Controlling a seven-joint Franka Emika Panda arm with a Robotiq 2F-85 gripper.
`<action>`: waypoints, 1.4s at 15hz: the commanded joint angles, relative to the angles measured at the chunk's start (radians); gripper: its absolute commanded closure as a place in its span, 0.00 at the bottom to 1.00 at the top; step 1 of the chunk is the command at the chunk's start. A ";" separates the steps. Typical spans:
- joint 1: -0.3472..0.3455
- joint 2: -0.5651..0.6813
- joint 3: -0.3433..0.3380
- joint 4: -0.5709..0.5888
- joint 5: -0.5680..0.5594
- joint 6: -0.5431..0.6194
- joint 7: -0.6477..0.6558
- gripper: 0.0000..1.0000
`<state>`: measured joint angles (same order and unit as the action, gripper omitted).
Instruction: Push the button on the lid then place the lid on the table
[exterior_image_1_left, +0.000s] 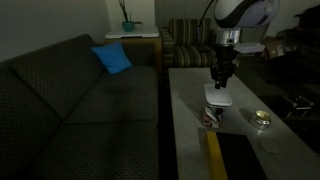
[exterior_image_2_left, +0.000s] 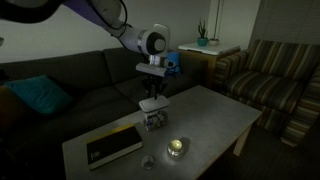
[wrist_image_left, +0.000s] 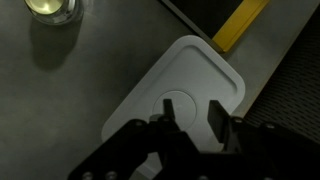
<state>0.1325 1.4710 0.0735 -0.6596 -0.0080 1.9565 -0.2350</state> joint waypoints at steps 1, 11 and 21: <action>-0.005 0.000 -0.002 0.000 0.001 0.026 0.006 0.90; -0.002 0.000 0.001 0.009 -0.007 0.018 -0.030 1.00; -0.021 0.002 0.011 -0.009 0.019 0.022 0.001 1.00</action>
<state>0.1260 1.4734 0.0713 -0.6478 -0.0070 1.9809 -0.2436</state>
